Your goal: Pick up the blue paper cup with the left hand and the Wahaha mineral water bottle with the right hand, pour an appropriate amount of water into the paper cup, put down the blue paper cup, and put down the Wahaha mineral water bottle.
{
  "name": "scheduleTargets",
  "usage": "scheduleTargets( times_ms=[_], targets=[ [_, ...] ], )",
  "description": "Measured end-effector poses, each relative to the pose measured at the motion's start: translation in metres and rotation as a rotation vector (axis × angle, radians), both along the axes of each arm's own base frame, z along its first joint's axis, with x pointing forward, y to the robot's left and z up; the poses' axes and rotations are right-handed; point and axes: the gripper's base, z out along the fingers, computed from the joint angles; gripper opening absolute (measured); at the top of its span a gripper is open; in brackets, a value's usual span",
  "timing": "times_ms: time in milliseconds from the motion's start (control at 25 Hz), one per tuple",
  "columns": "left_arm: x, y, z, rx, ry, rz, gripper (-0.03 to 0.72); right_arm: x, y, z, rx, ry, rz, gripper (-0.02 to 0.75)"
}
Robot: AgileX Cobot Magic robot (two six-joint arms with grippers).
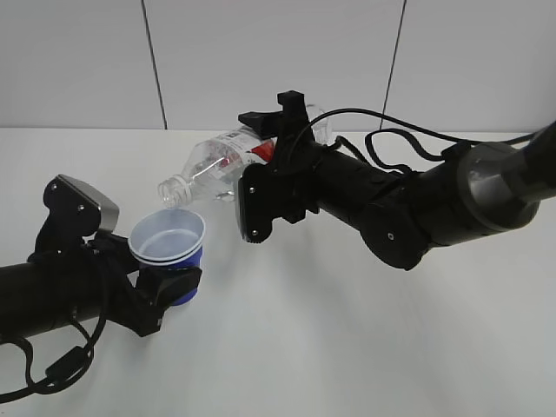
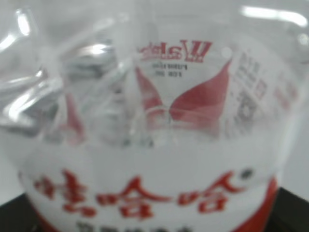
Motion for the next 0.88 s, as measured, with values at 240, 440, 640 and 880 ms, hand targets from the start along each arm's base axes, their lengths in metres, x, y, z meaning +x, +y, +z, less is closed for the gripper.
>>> scheduleTargets(
  times_ms=[240, 440, 640, 880],
  targets=[
    [-0.0001, -0.0001, 0.0, 0.0, 0.0, -0.002, 0.5, 0.0, 0.0, 0.0, -0.036, -0.026, 0.006, 0.496],
    [-0.0005, 0.0006, -0.0015, 0.014, 0.012, 0.001, 0.5, 0.0, 0.0, 0.0, -0.048, -0.034, 0.008, 0.496],
    [-0.0006, 0.0008, -0.0019, 0.017, 0.015, 0.001, 0.5, 0.0, 0.0, 0.0, -0.056, -0.04, 0.009, 0.496],
    [-0.0007, 0.0007, -0.0019, 0.018, 0.015, -0.001, 0.5, 0.0, 0.0, 0.0, -0.064, -0.045, 0.01, 0.496]
  ],
)
